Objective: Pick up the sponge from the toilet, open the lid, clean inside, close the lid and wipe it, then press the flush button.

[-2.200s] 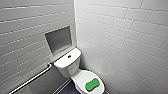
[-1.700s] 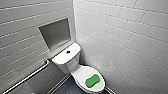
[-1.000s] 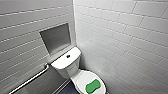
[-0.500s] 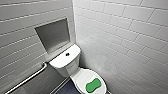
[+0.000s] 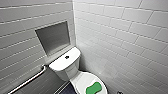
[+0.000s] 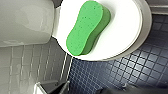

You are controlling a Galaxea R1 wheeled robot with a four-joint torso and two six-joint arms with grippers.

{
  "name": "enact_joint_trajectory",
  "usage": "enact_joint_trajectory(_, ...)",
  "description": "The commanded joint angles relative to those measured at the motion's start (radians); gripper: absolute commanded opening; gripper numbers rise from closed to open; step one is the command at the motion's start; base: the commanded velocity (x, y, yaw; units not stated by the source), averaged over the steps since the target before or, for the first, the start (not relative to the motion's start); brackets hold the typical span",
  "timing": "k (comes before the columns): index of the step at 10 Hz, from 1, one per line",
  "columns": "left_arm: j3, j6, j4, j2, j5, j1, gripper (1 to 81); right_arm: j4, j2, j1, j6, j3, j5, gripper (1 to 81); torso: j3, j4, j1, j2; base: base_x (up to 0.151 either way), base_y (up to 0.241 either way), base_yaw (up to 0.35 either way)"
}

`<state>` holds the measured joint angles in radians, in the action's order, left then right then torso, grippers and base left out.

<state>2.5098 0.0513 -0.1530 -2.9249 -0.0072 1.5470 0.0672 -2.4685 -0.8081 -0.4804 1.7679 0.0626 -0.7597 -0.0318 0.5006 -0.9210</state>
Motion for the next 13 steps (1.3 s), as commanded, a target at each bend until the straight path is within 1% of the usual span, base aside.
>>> enact_joint_trajectory(1,-0.005,-0.002,0.007,0.001,0.075,0.012,81.1,0.019,-0.097,0.120,-0.099,0.118,0.046,81.1,0.000,0.000,0.060,-0.093,0.000,0.000,0.000)
enact_joint_trajectory(2,-0.005,-0.001,0.007,0.001,0.075,0.012,81.1,0.019,-0.131,0.134,-0.122,0.157,0.062,81.1,-0.022,0.000,0.084,-0.132,0.000,0.000,0.000)
enact_joint_trajectory(3,-0.005,-0.001,0.006,0.001,0.076,0.014,81.1,0.020,-0.173,0.148,-0.150,0.206,0.083,81.1,-0.113,0.000,0.171,-0.268,0.000,0.000,0.000)
enact_joint_trajectory(4,-0.005,-0.001,0.007,0.001,0.076,0.012,81.1,0.020,-0.195,0.154,-0.153,0.229,0.085,81.1,-0.096,0.000,0.123,-0.193,0.000,0.000,0.000)
enact_joint_trajectory(5,-0.005,-0.001,0.007,0.001,0.076,0.012,81.1,0.020,-0.224,0.160,-0.153,0.261,0.088,81.1,-0.107,0.000,0.137,-0.216,0.000,0.000,0.000)
enact_joint_trajectory(6,-0.005,-0.001,0.006,-0.001,0.076,0.012,81.1,0.020,-0.232,0.166,-0.155,0.278,0.088,81.1,-0.133,0.000,0.155,-0.244,0.000,0.000,0.000)
enact_joint_trajectory(8,-0.005,-0.001,0.006,-0.004,0.078,0.012,81.1,0.020,-0.232,0.192,-0.167,0.280,0.088,81.1,-0.199,0.000,0.199,-0.314,0.000,0.000,0.000)
enact_joint_trajectory(10,-0.005,-0.001,0.006,-0.007,0.078,0.012,81.1,0.025,-0.238,0.241,-0.196,0.263,0.089,81.1,-0.268,0.000,0.246,-0.388,0.000,0.000,0.000)
enact_joint_trajectory(11,-0.005,-0.001,0.006,-0.007,0.078,0.012,81.1,0.028,-0.238,0.263,-0.213,0.264,0.089,81.1,-0.210,0.000,0.270,-0.426,0.000,0.000,0.000)
enact_joint_trajectory(12,-0.005,-0.001,0.006,-0.007,0.078,0.014,81.1,0.028,-0.238,0.279,-0.228,0.264,0.089,81.1,-0.230,0.000,0.288,-0.451,0.000,0.000,0.000)
enact_joint_trajectory(13,-0.005,-0.001,0.006,-0.007,0.078,0.012,81.1,0.032,-0.243,0.296,-0.233,0.258,0.099,81.1,-0.237,0.000,0.306,-0.478,0.000,0.000,0.000)
